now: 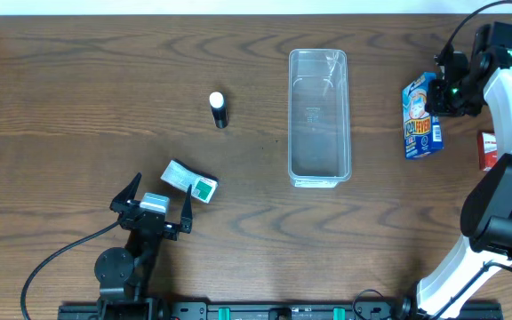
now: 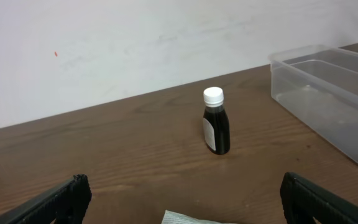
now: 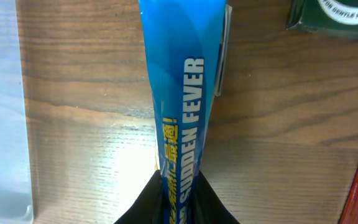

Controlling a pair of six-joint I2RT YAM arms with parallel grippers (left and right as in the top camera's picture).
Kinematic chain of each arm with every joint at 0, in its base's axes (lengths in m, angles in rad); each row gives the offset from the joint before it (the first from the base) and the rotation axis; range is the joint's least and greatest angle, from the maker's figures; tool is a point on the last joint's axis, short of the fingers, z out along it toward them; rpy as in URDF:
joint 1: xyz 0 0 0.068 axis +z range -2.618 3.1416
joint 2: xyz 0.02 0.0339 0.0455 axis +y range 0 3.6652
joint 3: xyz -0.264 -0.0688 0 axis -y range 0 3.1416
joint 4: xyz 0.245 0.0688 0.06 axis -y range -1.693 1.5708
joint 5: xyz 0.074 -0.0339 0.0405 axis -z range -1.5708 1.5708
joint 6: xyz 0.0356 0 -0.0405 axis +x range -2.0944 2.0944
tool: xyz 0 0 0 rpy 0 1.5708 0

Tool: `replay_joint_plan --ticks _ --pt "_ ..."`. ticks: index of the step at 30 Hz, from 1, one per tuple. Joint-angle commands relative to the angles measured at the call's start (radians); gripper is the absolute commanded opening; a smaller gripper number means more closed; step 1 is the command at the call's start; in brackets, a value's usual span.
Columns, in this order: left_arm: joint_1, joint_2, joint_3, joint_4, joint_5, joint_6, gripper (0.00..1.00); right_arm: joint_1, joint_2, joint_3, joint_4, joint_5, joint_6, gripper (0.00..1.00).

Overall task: Pack container
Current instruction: 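Close the right gripper on the blue box and lift it, then carry the blue box left over the clear container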

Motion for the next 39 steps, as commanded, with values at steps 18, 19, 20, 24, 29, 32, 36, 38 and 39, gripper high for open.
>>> replay_joint_plan --ticks 18,19,20,24,29,32,36,38,39 --pt "0.005 -0.002 -0.019 -0.032 0.01 0.005 0.98 0.033 -0.193 0.212 -0.153 -0.227 0.067 0.11" --pt "0.005 -0.002 -0.019 -0.032 0.01 0.005 0.98 0.036 -0.212 0.22 -0.158 -0.23 0.075 0.12" --pt "0.005 -0.002 -0.019 -0.032 0.01 0.005 0.98 0.04 -0.237 0.225 -0.163 -0.244 0.077 0.12" --pt "0.005 -0.002 -0.019 -0.032 0.01 0.005 0.98 0.075 -0.327 0.228 -0.164 -0.281 0.113 0.13" --pt "0.005 -0.002 -0.019 -0.032 0.01 0.005 0.98 0.188 -0.385 0.228 -0.151 -0.272 0.147 0.14" --pt "0.005 -0.002 -0.019 -0.032 0.01 0.005 0.98 0.282 -0.378 0.227 -0.133 -0.235 0.202 0.14" --pt "0.005 -0.002 -0.019 -0.032 0.01 0.005 0.98 0.401 -0.351 0.226 -0.107 -0.079 0.274 0.16" --pt "0.005 -0.002 -0.019 -0.032 0.01 0.005 0.98 0.447 -0.334 0.226 -0.097 -0.036 0.31 0.16" --pt "0.005 -0.002 -0.019 -0.032 0.01 0.005 0.98 0.472 -0.323 0.226 -0.09 -0.022 0.33 0.16"
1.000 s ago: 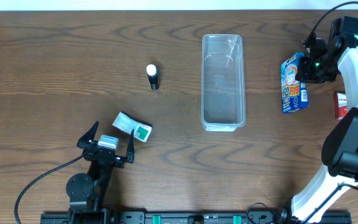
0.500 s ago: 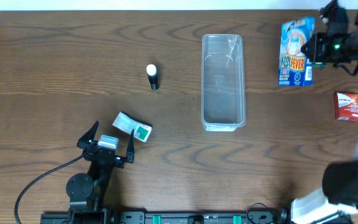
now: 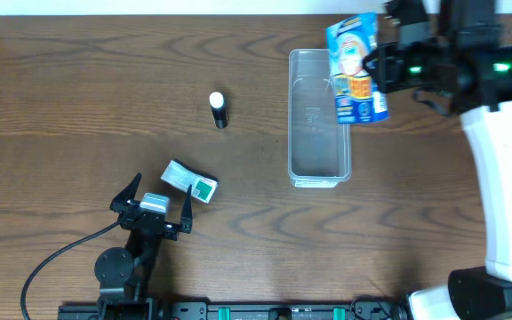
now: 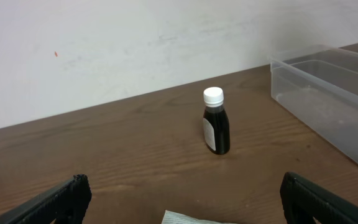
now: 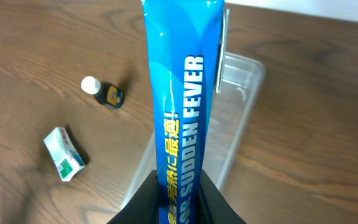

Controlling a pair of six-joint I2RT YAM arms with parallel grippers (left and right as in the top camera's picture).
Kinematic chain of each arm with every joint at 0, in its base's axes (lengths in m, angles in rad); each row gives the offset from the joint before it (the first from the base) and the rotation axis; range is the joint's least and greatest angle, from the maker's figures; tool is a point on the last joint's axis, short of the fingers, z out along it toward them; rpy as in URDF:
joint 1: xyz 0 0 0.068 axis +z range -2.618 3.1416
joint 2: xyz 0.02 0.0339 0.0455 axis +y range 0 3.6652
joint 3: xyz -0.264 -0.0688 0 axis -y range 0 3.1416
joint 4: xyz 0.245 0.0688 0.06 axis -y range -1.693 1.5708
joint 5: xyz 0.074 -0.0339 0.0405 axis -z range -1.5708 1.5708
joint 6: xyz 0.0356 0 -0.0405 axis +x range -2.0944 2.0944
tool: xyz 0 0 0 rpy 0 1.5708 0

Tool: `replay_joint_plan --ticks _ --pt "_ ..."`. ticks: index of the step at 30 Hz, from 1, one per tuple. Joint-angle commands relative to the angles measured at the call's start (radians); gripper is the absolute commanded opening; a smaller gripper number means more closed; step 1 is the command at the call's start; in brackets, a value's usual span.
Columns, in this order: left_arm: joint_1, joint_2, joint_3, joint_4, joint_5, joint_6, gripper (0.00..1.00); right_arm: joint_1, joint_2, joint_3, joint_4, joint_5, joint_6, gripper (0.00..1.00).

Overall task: Pack container
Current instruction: 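Carry the blue box left over the clear container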

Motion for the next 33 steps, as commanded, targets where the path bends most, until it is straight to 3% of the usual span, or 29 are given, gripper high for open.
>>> replay_joint_plan --ticks 1,8,15,33 --pt "0.005 -0.002 -0.019 -0.032 0.01 0.005 0.98 0.07 0.036 0.012 0.02 0.111 0.107 0.15" --pt "0.005 -0.002 -0.019 -0.032 0.01 0.005 0.98 0.163 0.131 0.012 0.042 0.297 0.256 0.15" --pt "0.005 -0.002 -0.019 -0.032 0.01 0.005 0.98 0.199 0.248 0.012 0.093 0.307 0.342 0.17" --pt "0.005 -0.002 -0.019 -0.032 0.01 0.005 0.98 0.208 0.408 0.012 0.2 0.33 0.377 0.18"
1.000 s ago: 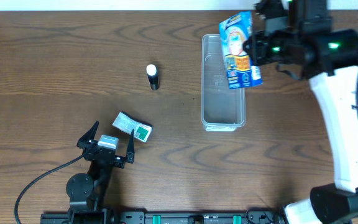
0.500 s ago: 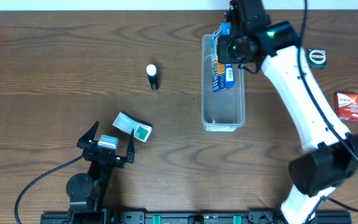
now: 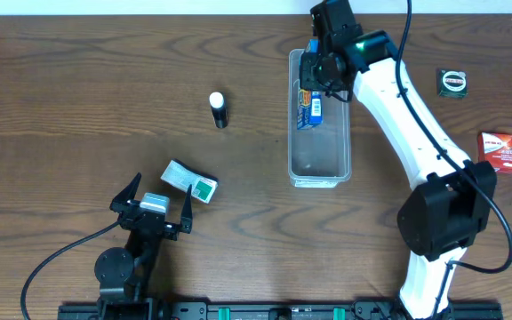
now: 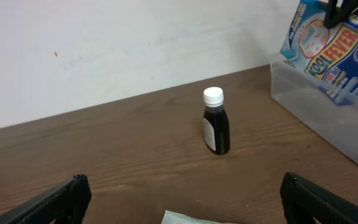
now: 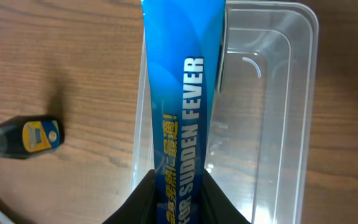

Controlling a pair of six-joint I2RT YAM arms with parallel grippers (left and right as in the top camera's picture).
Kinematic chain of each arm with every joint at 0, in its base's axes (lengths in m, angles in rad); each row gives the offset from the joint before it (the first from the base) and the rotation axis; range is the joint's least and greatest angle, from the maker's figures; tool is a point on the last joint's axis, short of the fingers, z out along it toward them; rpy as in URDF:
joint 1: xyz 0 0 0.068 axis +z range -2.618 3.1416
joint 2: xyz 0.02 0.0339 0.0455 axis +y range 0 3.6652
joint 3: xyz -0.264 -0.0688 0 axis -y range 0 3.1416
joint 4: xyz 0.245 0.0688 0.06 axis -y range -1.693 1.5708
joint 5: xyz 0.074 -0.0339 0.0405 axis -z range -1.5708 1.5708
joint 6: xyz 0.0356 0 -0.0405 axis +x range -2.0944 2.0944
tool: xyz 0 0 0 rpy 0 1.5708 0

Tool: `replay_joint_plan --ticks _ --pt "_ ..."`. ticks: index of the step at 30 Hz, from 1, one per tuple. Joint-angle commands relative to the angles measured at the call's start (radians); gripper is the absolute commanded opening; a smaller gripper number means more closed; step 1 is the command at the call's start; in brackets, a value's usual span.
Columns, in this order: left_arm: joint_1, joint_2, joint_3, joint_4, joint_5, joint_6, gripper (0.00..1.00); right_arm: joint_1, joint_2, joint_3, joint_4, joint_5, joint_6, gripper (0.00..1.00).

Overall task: Pack container
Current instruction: 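Carry the blue box left over the clear container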

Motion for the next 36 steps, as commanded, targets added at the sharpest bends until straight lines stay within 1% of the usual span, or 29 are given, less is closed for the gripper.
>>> replay_joint_plan --ticks 1,13,28,36 --pt "0.005 -0.002 -0.019 -0.032 0.01 0.005 0.98 0.013 0.033 0.012 0.023 0.016 0.022 0.18" --pt "0.005 -0.002 -0.019 -0.032 0.01 0.005 0.98 0.033 0.093 0.012 0.066 0.015 0.021 0.2" --pt "0.005 -0.002 -0.019 -0.032 0.01 0.005 0.98 0.031 0.095 0.012 0.074 0.038 0.02 0.21" --pt "0.005 -0.002 -0.019 -0.032 0.01 0.005 0.98 0.031 0.095 0.012 0.074 -0.012 0.004 0.22"
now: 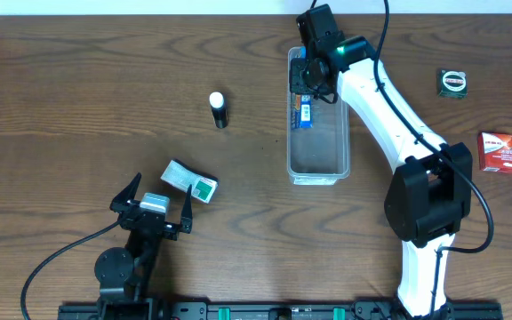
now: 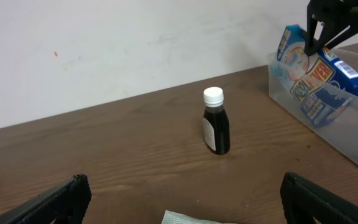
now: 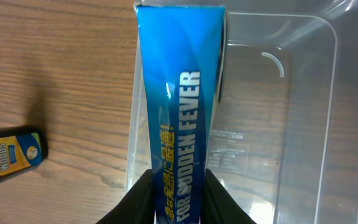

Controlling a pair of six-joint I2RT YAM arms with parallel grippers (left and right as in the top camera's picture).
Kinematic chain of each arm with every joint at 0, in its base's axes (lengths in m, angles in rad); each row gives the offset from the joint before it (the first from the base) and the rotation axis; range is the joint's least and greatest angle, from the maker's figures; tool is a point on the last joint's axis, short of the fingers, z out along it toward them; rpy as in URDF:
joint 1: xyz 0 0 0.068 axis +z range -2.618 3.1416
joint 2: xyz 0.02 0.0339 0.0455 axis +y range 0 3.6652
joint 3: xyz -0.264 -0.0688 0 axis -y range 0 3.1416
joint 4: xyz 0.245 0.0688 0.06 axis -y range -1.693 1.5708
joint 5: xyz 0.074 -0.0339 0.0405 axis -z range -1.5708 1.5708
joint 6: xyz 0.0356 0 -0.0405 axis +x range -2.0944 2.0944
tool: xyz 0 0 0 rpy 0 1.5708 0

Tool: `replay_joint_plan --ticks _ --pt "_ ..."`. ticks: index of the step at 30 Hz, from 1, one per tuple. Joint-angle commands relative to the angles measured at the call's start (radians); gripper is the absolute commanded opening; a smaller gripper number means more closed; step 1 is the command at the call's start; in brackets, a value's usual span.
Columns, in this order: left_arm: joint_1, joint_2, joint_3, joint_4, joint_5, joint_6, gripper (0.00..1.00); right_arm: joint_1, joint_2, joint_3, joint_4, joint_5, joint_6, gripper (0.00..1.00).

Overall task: Pack container
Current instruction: 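Carry the blue box left over the clear container, then lower the blue box into the container and open the right gripper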

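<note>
A clear plastic container [image 1: 327, 147] lies at the table's middle back. My right gripper [image 1: 314, 76] is shut on a blue fever-patch box [image 1: 302, 108], which stands on edge inside the container against its left wall. In the right wrist view the fingers [image 3: 148, 199] clamp the box [image 3: 179, 112] from both sides. The box [image 2: 312, 78] also shows tilted in the left wrist view. A dark bottle [image 1: 220, 109] with a white cap stands left of the container. A white-and-green box [image 1: 190, 181] lies by my left gripper [image 1: 154, 209], which is open and holds nothing.
A small green round tin [image 1: 452, 82] and a red box [image 1: 497, 149] lie at the right side of the table. The bottle [image 3: 11, 155] lies just left of the container wall [image 3: 132, 124] in the right wrist view.
My right gripper has carried the blue box lower into the container and closer to its left wall, still shut on it. The left arm has not moved.
My right gripper was shut on the blue box on the table at the far right. Then it held the box in the air over the container's right rim. Then the box was inside the far end, and now lower, against the left wall.
</note>
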Motion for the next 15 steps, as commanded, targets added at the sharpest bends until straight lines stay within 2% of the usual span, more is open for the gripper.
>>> replay_joint_plan --ticks 1,10,11,13,15 --pt "0.005 -0.002 -0.019 -0.032 0.01 0.005 0.98 0.011 -0.001 0.012 0.007 -0.024 -0.013 0.22" --pt "0.005 -0.002 -0.019 -0.032 0.01 0.005 0.98 -0.008 -0.001 0.011 -0.003 -0.024 -0.026 0.25" --pt "0.005 -0.002 -0.019 -0.032 0.01 0.005 0.98 -0.01 -0.001 0.012 -0.004 -0.024 -0.026 0.27" --pt "0.005 -0.002 -0.019 -0.032 0.01 0.005 0.98 -0.016 -0.001 0.012 -0.005 -0.024 -0.026 0.4" --pt "0.005 -0.002 -0.019 -0.032 0.01 0.005 0.98 -0.022 -0.001 0.012 -0.004 -0.019 -0.026 0.4"
